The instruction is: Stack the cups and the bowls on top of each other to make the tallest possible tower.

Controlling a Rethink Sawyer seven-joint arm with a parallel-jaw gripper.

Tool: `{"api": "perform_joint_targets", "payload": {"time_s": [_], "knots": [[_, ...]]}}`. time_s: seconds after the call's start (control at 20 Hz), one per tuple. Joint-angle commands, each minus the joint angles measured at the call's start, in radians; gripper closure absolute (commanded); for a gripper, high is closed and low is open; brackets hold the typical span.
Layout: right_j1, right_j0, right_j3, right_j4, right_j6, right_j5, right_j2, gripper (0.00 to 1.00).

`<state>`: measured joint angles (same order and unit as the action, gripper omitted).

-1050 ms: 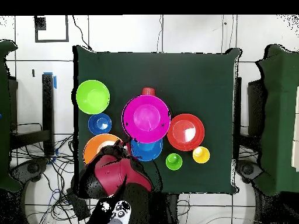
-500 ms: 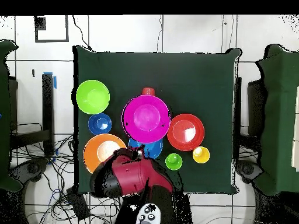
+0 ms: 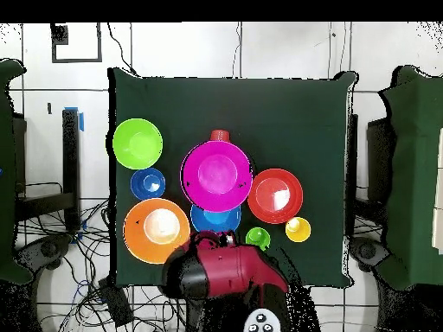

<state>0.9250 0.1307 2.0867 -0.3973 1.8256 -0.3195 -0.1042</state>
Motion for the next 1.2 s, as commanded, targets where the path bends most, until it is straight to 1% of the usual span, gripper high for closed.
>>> {"api": "perform_joint_targets", "payload": {"time_s": [0.05,0.15,0.25,0.45,0.6,0.7,0.8,0.95,1.2], "knots": [[0.001,0.074,0.121,-0.147,-0.087,-0.014,0.062,0.00],[-0.032,0.097,0.122,-0.185,-0.070,0.025,0.065,0.00],[-0.085,0.104,0.111,-0.225,-0.040,0.072,0.062,0.00],[-0.179,0.095,0.082,-0.294,0.021,0.147,0.034,0.00],[-0.247,0.083,0.060,-0.327,0.065,0.210,0.004,0.00],[-0.287,0.068,0.050,-0.345,0.093,0.269,-0.026,0.00],[-0.329,0.046,0.043,-0.352,0.122,0.332,-0.061,0.00],[-0.393,0.003,0.027,-0.343,0.146,0.420,-0.120,0.00],[-0.479,-0.038,-0.003,-0.293,0.142,0.501,-0.165,0.00]]}}
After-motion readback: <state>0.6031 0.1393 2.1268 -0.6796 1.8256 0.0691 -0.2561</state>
